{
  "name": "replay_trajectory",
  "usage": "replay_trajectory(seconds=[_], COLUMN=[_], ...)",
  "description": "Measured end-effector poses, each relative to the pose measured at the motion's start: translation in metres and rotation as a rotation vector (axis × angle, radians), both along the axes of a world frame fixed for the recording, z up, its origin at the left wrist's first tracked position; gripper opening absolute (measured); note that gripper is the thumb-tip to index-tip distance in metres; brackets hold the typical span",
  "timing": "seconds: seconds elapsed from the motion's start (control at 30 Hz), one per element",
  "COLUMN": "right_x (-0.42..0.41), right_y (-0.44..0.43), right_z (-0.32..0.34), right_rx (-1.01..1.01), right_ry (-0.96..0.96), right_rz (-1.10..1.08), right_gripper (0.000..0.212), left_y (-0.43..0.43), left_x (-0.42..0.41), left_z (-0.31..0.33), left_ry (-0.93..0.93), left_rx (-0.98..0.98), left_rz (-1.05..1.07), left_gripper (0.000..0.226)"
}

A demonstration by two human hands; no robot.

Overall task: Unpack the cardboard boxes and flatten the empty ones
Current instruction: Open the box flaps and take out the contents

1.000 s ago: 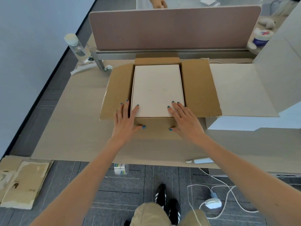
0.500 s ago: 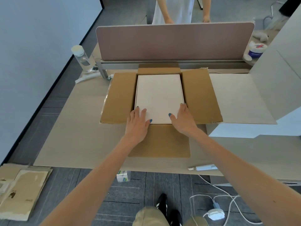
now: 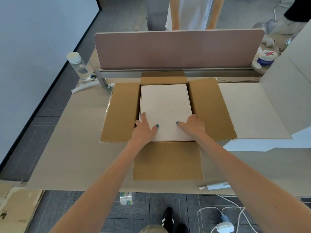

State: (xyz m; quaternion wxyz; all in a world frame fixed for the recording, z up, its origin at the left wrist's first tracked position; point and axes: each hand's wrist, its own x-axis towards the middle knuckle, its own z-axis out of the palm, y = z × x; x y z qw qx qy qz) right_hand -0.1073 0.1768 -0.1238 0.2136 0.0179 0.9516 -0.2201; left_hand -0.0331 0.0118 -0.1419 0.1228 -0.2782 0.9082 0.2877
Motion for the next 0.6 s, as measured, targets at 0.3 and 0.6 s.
replay_trajectory(seconds=[0.3, 0.6], right_x=[0.008, 0.010], right_y=[0.001, 0.007], right_z=[-0.010, 0.010], right_rx=[-0.027, -0.254], right_ry=[0.074, 0.256], right_rz=[-0.056, -0.034], right_gripper=[0.070, 0.045], left_y=[-0.016, -0.018], left_x=[0.010, 0.025], left_z=[-0.007, 0.017], left_ry=[0.125, 0.253], left_rx=[0.135, 0.091], left_rz=[-0.067, 0.015], left_gripper=[0.067, 0.040])
